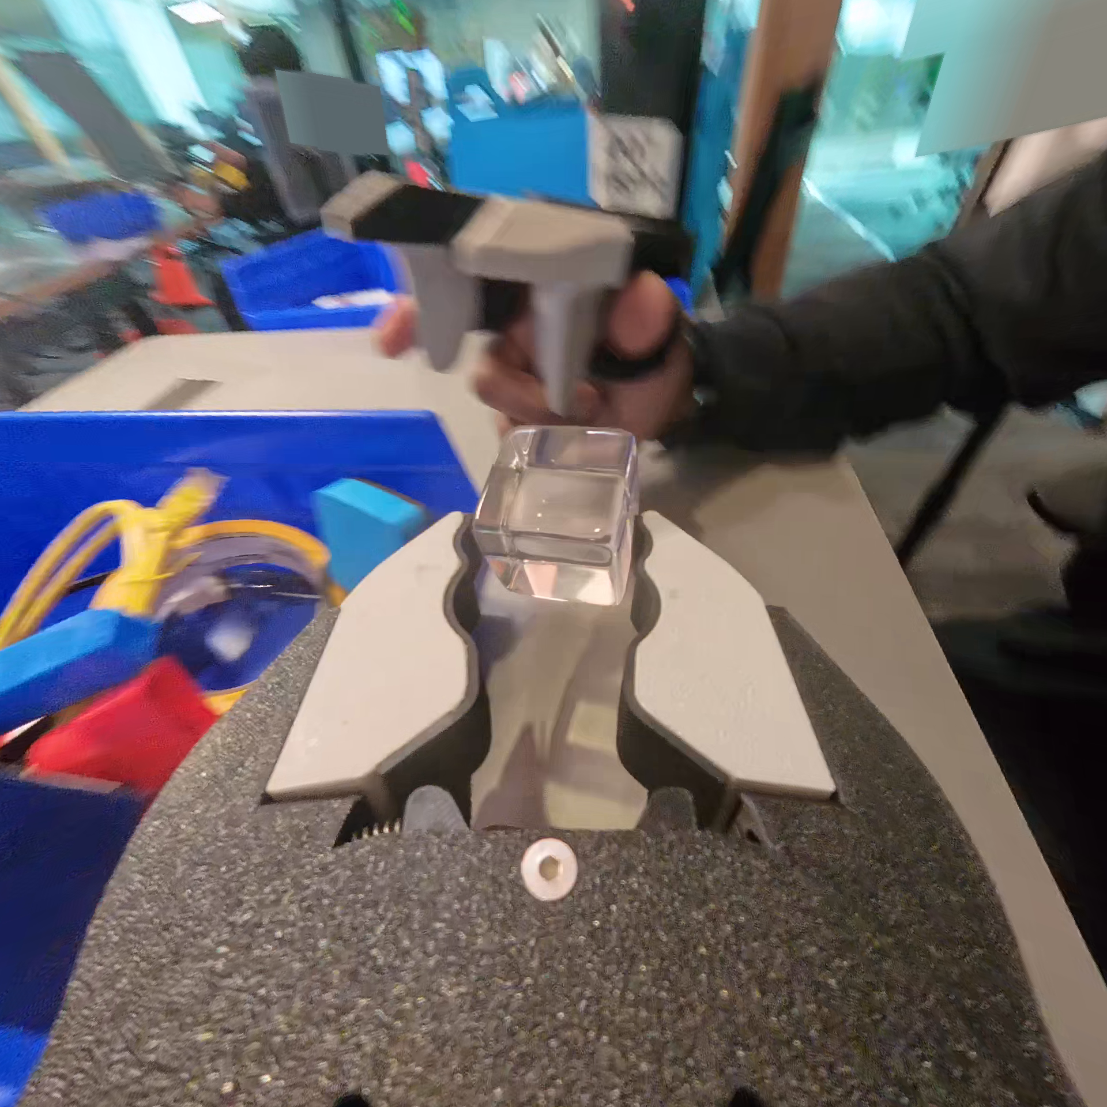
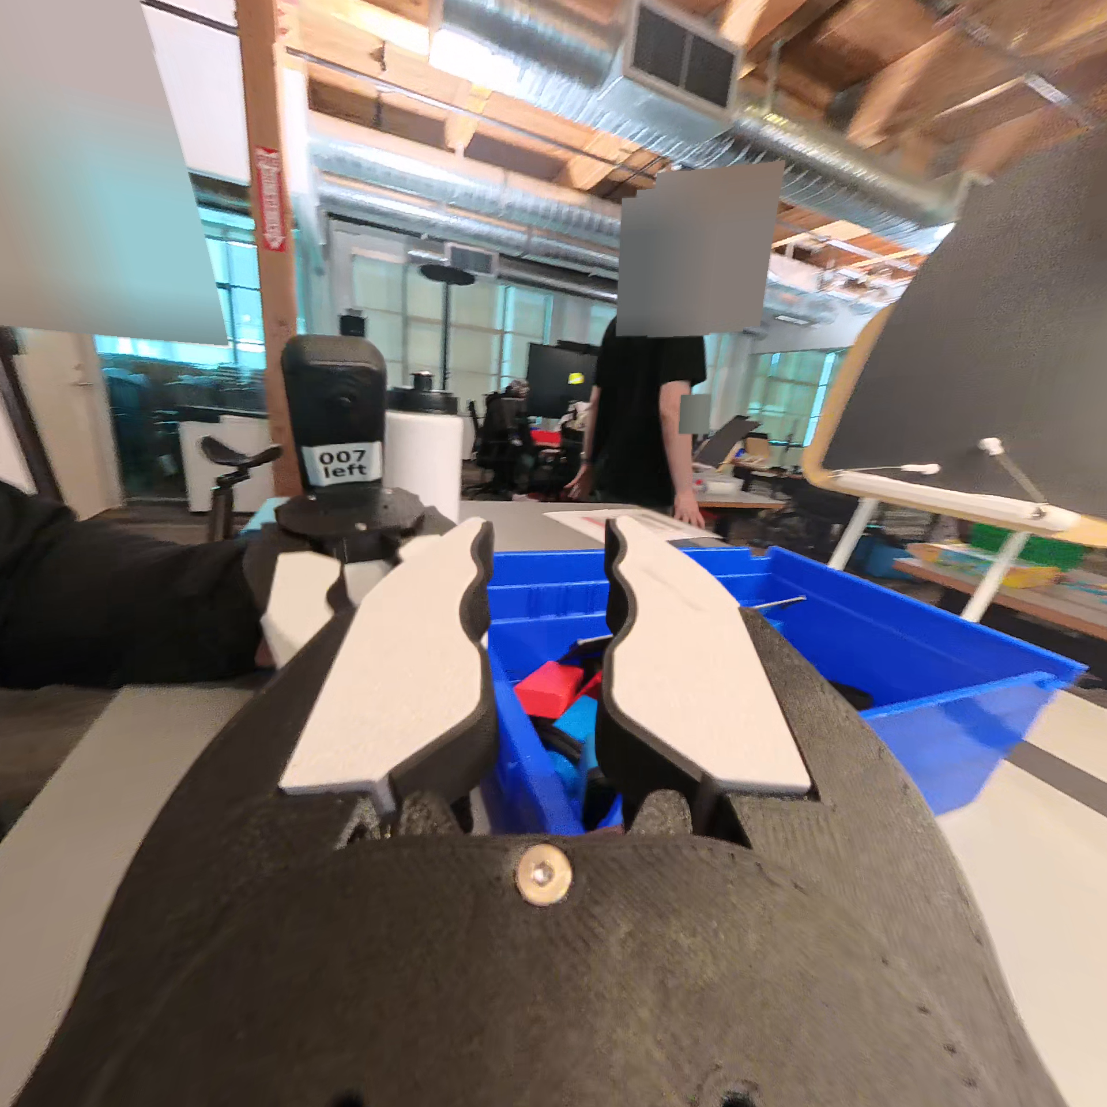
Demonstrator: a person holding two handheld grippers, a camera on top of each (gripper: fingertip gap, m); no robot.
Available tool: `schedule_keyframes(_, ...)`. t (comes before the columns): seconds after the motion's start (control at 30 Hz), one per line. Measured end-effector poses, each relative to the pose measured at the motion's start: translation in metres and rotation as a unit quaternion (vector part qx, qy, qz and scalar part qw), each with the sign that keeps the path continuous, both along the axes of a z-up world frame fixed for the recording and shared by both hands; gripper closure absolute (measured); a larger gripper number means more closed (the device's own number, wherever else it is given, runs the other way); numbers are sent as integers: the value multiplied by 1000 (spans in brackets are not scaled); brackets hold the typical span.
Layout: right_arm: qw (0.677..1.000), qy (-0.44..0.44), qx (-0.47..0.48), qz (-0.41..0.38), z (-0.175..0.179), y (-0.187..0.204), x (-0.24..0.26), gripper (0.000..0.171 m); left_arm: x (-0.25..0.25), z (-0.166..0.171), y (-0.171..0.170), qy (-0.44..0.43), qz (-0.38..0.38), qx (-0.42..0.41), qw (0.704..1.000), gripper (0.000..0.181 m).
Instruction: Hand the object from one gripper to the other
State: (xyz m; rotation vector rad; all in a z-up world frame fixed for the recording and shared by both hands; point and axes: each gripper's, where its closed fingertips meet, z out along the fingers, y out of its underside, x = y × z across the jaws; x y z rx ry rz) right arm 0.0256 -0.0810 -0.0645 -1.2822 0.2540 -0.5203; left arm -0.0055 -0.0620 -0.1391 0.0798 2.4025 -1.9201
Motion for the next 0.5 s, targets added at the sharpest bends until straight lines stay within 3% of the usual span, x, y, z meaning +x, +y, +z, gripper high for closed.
schedule_keyframes(0.2, 992, -93, -55, -63, -3, 9, -7, 126, 34, 42, 22, 109, 52, -149, 981, 132)
schedule_keyframes(0.37, 956, -200, -162, -143, -24, 33, -8, 102, 38, 46, 24, 173, 39, -192, 965, 133)
schedule_keyframes(0.5, 940, -225, -175, -185, -23, 45, -3, 93, 37, 46, 25, 195, 27, -200, 960, 134)
